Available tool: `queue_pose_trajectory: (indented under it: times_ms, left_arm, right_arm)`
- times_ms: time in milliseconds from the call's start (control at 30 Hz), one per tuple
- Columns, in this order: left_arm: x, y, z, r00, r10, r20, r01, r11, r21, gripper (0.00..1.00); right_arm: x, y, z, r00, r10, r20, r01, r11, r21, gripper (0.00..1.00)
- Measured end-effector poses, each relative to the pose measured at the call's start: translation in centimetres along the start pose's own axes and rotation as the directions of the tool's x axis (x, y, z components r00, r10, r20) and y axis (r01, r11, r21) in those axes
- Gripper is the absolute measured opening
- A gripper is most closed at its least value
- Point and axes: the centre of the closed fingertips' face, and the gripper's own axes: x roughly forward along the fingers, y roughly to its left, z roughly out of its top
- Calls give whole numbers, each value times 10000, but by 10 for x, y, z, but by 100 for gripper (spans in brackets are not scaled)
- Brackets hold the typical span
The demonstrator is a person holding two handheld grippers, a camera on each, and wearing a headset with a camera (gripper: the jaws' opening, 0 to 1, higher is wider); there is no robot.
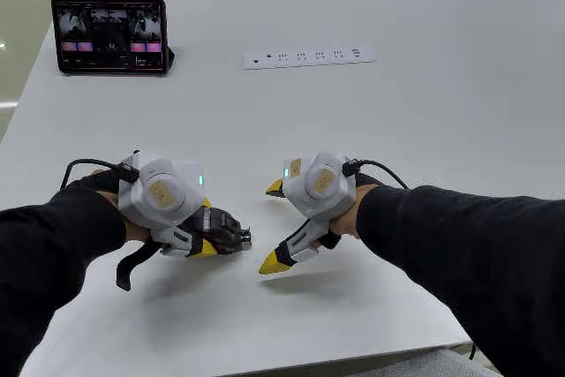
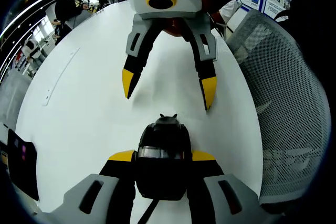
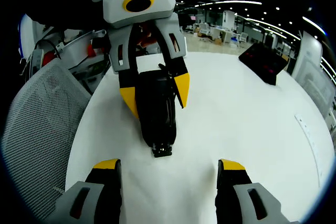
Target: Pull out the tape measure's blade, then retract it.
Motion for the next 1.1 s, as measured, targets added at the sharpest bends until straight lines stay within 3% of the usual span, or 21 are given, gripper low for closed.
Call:
queue_pose_trajectory:
  times_ms: [167, 300, 600, 800, 1100]
  left_arm:
    - [1, 1, -1, 10000, 48, -12, -48, 10000, -18, 32]
    - [1, 1, -2, 10000, 1, 14, -1, 9999, -159, 32]
    - [2, 1, -2, 10000, -4, 98, 5, 9999, -147, 32]
    - [2, 1, -1, 9997, -16, 236, 19, 9999, -103, 32]
    - [2, 1, -2, 9997, 11, 232, -9, 9999, -116, 32]
  right_arm:
    - [6, 1, 4, 10000, 38, -82, -39, 9999, -162, 53]
    - [11, 0, 9, 9999, -99, -114, 97, 9997, -233, 32]
    - [19, 7, 4, 9972, 319, -675, -386, 9942, -1005, 26]
    - [22, 5, 6, 9967, 329, -738, -412, 9926, -1138, 18]
    - [27, 9, 9, 9950, 576, -811, -671, 9904, -1207, 13]
